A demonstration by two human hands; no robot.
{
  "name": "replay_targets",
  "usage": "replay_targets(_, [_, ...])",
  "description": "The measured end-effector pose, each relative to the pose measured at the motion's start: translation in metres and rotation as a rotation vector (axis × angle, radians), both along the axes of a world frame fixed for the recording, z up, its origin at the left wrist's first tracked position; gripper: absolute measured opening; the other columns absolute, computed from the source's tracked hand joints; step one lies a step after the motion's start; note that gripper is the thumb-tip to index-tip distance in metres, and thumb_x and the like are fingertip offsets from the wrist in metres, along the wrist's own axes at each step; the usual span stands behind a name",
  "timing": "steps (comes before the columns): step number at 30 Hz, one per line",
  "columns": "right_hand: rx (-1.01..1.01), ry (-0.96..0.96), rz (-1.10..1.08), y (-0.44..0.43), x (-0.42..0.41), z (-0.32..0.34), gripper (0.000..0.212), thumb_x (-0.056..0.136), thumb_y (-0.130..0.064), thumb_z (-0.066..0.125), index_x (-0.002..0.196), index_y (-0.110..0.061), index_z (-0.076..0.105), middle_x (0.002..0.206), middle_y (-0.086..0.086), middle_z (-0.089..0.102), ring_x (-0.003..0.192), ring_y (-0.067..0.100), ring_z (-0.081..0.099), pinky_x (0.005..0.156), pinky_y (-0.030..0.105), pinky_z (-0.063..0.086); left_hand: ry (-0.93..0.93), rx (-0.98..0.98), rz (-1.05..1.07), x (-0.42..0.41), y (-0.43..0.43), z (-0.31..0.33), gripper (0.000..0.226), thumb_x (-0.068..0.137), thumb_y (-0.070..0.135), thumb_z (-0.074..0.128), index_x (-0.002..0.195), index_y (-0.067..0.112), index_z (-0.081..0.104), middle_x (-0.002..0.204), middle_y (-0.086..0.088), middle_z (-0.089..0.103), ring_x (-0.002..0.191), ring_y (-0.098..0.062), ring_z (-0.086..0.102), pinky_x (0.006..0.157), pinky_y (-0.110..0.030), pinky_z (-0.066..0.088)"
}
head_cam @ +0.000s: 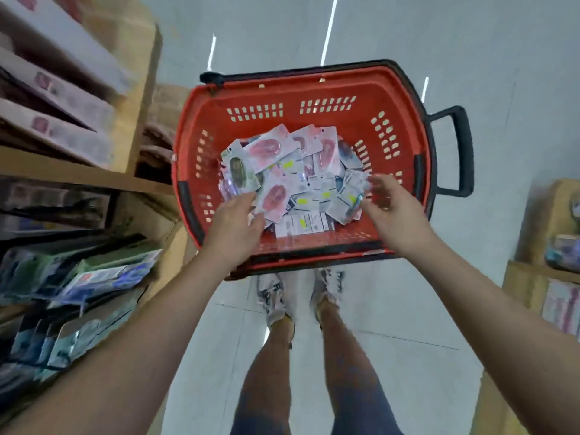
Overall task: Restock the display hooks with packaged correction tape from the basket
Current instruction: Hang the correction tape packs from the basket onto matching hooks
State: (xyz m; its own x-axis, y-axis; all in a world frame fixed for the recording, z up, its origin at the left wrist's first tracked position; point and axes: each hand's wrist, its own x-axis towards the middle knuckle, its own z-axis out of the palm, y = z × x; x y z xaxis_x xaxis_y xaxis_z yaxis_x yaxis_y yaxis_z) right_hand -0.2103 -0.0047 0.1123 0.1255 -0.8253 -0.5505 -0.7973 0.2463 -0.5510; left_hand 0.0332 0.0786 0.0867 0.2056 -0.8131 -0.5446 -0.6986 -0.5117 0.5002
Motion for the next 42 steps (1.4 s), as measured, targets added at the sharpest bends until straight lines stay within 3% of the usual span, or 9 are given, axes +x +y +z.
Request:
replay_targets(5, [0.125,-0.004,0.046,-0.059,0.031,-0.135,0.06,0.093,-0.02,0.063,0.146,-0.015,0.039,0.136,0.013,0.056,0.116,0.032,0.06,0.1,0.046,0.048,-0.078,-0.018,-0.109,0.018,-0.07,-0.114,0.039,0.099,0.015,0.045,0.134,-0.001,0.049,0.135,-0.02,0.051,0.127,-0.038,0.043,0.104,-0.038,0.034])
replay_targets(11, [0.13,0.049,-0.006,-0.113,0.054,-0.238,0.057,0.097,-0.022,0.057,0.146,-0.006,0.032,0.136,0.018,0.053,0.123,0.035,0.053,0.091,0.033,0.038,-0.274,-0.062,-0.216,0.036,-0.135,-0.206,0.038,0.103,0.018,0.037,0.139,0.006,0.042,0.144,-0.014,0.045,0.13,-0.038,0.04,0.103,-0.05,0.035])
replay_targets(16, [0.111,-0.053,-0.201,-0.133,0.073,-0.268,0.074,0.068,-0.037,0.078,0.132,-0.01,0.051,0.124,0.007,0.064,0.113,0.027,0.062,0.096,0.044,0.052,-0.289,0.12,-0.241,0.035,-0.154,-0.21,0.065,0.089,0.035,0.066,0.147,0.03,0.037,0.142,-0.009,0.045,0.129,-0.037,0.044,0.101,-0.056,0.038])
replay_targets(26, [0.274,-0.406,-0.219,-0.119,0.054,-0.254,0.047,0.089,-0.005,0.066,0.132,-0.019,0.054,0.116,-0.002,0.071,0.104,0.016,0.069,0.092,0.042,0.057,-0.09,0.219,-0.419,0.016,-0.153,-0.192,0.045,0.074,0.055,0.078,0.112,0.034,0.064,0.089,0.008,0.054,0.115,-0.029,0.042,0.092,-0.045,0.038])
replay_targets(29, [0.231,-0.426,-0.297,-0.126,0.039,-0.239,0.068,0.085,0.011,0.061,0.141,-0.023,0.043,0.123,0.003,0.066,0.105,0.018,0.068,0.079,0.031,0.06,0.044,0.123,-0.24,0.031,-0.15,-0.18,0.032,0.065,0.052,0.083,0.084,0.031,0.069,0.083,0.005,0.056,0.098,-0.021,0.049,0.094,-0.043,0.045])
replay_targets(33, [-0.056,-0.408,-0.171,-0.136,0.015,-0.203,0.087,0.088,-0.004,0.063,0.146,-0.053,0.022,0.153,0.003,0.043,0.136,0.025,0.049,0.102,0.056,0.049,0.392,-0.065,0.117,0.05,-0.15,-0.129,0.029,0.064,0.027,0.085,0.09,0.034,0.074,0.089,0.011,0.076,0.082,-0.004,0.07,0.076,-0.02,0.054])
replay_targets(35, [-0.161,-0.458,-0.088,-0.14,0.011,-0.187,0.09,0.085,0.0,0.06,0.147,-0.052,0.021,0.158,0.009,0.035,0.14,0.026,0.044,0.107,0.056,0.045,0.549,-0.113,0.219,0.049,-0.15,-0.108,0.03,0.06,0.023,0.082,0.089,0.027,0.076,0.087,0.009,0.077,0.082,-0.012,0.073,0.076,-0.031,0.058])
replay_targets(39, [0.118,-0.63,-0.087,-0.13,0.033,-0.165,0.041,0.093,0.003,0.056,0.114,-0.03,0.068,0.113,-0.004,0.072,0.096,0.002,0.069,0.079,0.022,0.056,0.823,-0.053,0.385,0.022,-0.153,-0.116,0.032,0.064,0.012,0.075,0.096,0.015,0.073,0.089,0.0,0.077,0.085,-0.018,0.073,0.078,-0.036,0.058])
replay_targets(42, [0.428,-0.601,-0.002,-0.114,0.037,-0.169,0.022,0.091,-0.047,0.063,0.108,-0.037,0.074,0.111,-0.012,0.074,0.104,0.005,0.068,0.09,0.029,0.054,0.85,-0.037,0.661,-0.007,-0.157,-0.14,0.044,0.071,-0.002,0.075,0.113,0.008,0.067,0.097,-0.005,0.076,0.087,-0.021,0.073,0.07,-0.036,0.059])
